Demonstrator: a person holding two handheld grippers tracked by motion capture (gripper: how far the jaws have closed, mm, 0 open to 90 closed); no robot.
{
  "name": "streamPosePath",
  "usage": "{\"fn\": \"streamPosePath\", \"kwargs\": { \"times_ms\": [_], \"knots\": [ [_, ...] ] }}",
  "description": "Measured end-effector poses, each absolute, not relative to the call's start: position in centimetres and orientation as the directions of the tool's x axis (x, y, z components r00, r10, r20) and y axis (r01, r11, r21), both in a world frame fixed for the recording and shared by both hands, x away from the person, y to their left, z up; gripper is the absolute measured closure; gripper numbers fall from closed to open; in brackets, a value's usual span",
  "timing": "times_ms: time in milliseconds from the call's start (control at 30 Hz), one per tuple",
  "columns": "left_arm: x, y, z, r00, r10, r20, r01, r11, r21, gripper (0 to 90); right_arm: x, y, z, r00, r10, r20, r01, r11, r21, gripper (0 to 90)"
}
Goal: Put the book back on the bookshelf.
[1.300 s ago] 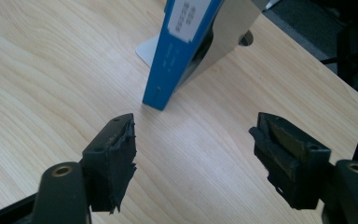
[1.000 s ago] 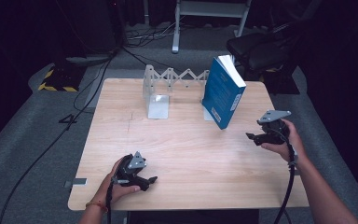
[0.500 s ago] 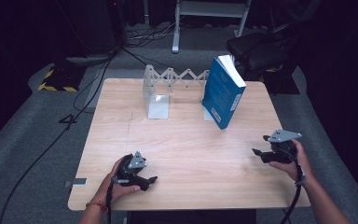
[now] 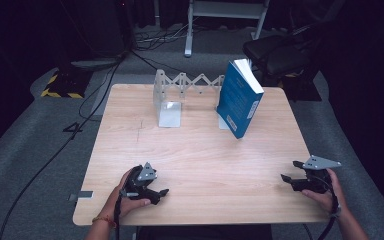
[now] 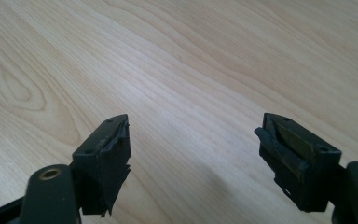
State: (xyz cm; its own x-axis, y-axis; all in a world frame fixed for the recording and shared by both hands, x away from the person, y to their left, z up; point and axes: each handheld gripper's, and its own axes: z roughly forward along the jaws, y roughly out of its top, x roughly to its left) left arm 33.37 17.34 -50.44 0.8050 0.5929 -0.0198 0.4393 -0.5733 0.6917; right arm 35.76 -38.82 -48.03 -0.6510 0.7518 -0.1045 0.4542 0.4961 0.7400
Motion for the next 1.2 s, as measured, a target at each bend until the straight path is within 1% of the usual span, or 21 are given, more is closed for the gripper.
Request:
{"fn": "streamPosePath", "kwargs": {
  "times_ms": [133,267,400,433,733,1200],
  "knots": [
    [33.4,17.4,-50.4,0.805,0.592,-0.02,0.439,-0.574,0.691,16.0,35.2,-39.7,-48.7,-0.644,0.761,-0.08,0.466,0.473,0.748,24.9],
    [33.4,17.4,-50.4,0.806,0.592,-0.02,0.439,-0.575,0.691,16.0,34.6,-40.8,-49.6,-0.609,0.792,-0.035,0.506,0.423,0.752,23.7],
    [33.4,17.3,-50.4,0.805,0.593,-0.02,0.439,-0.574,0.691,16.0,34.3,-41.3,-50.2,-0.601,0.799,-0.017,0.521,0.408,0.75,23.2],
    [33.4,17.3,-50.4,0.805,0.593,-0.019,0.439,-0.574,0.691,16.0,34.3,-41.4,-50.4,-0.595,0.803,-0.014,0.529,0.405,0.746,21.9],
    [33.3,17.3,-50.4,0.802,0.597,-0.018,0.441,-0.572,0.692,16.0,34.2,-41.5,-50.4,-0.583,0.813,0.001,0.545,0.39,0.743,20.7],
    [33.4,17.3,-50.4,0.804,0.595,-0.017,0.44,-0.575,0.69,15.5,34.2,-41.5,-50.4,-0.584,0.812,-0.004,0.543,0.394,0.741,20.5]
  ]
}}
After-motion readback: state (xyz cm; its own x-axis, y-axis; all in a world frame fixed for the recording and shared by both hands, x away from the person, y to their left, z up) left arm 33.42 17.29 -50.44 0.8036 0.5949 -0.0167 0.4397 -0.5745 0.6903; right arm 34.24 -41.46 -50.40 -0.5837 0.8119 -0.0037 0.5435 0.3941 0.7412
